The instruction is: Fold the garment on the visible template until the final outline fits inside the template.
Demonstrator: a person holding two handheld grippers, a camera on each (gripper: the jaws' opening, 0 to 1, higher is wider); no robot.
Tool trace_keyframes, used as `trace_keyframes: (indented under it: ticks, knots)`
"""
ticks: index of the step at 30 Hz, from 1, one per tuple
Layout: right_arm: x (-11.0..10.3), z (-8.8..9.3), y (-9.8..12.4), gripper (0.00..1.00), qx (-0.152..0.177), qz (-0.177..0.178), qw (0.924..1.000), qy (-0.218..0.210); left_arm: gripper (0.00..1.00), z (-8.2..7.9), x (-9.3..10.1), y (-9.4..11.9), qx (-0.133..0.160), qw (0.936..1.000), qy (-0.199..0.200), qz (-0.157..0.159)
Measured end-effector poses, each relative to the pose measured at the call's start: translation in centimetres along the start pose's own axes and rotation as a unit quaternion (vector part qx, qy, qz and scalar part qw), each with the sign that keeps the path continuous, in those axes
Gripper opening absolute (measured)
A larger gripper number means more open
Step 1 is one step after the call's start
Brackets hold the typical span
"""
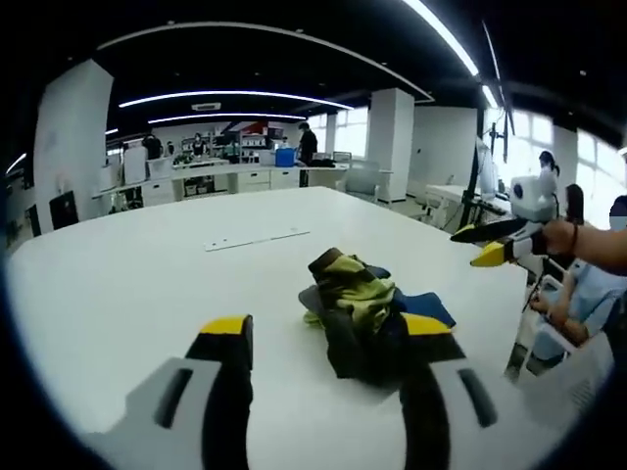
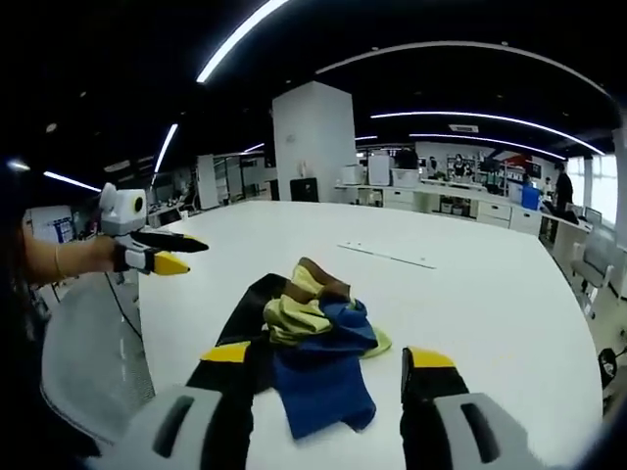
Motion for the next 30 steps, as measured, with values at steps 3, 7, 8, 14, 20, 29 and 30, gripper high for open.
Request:
trace_keyframes:
  ticks: [3,7,8,14,20,29,30]
  knots:
    - [0.3,0.3,-0.9,0.52,-0.005,-0.005,1.0,0.002,0.49,0.0,-0.4,-0.9,0.0,0.9999,0.013,0.003]
    - [0.8,0.5,-2.1,0.44,-0.008,-0.005,0.9999,-0.002,0.45,0.3,-0.8,-2.2,-0.004,0.9997,0.025,0.002]
    - [1.0,0.5,-2.5,0.42,-0.009,-0.005,0.9999,-0.008,0.44,0.4,-0.9,-2.5,-0.006,0.9996,0.028,0.002]
    - [1.6,0.4,-4.3,0.33,-0.008,-0.008,0.9998,-0.017,0.39,1.3,-1.1,-4.6,-0.021,0.9988,0.044,0.008]
    - [2.2,0.8,-6.2,0.27,-0.016,-0.017,0.9995,-0.021,0.35,2.0,-1.0,-6.4,-0.032,0.9983,0.046,0.013]
    - [2.6,1.1,-8.6,0.19,-0.025,-0.031,0.999,-0.023,0.28,3.0,-1.1,-8.4,-0.047,0.9966,0.066,0.012]
    - [2.6,1.1,-9.0,0.18,-0.024,-0.035,0.9988,-0.024,0.27,3.0,-1.1,-8.5,-0.047,0.9966,0.066,0.011]
Point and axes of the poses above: the point that each gripper's makers call its tool centre point, and the gripper's own axes: y roughly backward along the fingers, x roughly to its right, z roughly out of its underside, the point moved 6 cm from there along y, roughly backward along the fingers, and after that the axes turned 4 degrees about x, right-handed, at the moved point
